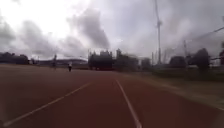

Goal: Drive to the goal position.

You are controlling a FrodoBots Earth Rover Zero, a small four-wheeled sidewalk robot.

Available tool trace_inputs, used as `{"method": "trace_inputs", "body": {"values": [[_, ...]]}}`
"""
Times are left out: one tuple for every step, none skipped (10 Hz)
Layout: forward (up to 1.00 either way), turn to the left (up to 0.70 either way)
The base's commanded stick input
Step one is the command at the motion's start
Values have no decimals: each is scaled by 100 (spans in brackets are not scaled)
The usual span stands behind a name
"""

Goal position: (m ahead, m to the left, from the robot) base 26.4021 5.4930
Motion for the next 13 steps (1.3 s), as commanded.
{"method": "trace_inputs", "body": {"values": [[85,0],[85,0],[85,0],[85,0],[85,0],[85,0],[85,0],[85,0],[85,0],[85,0],[85,0],[85,0],[85,0]]}}
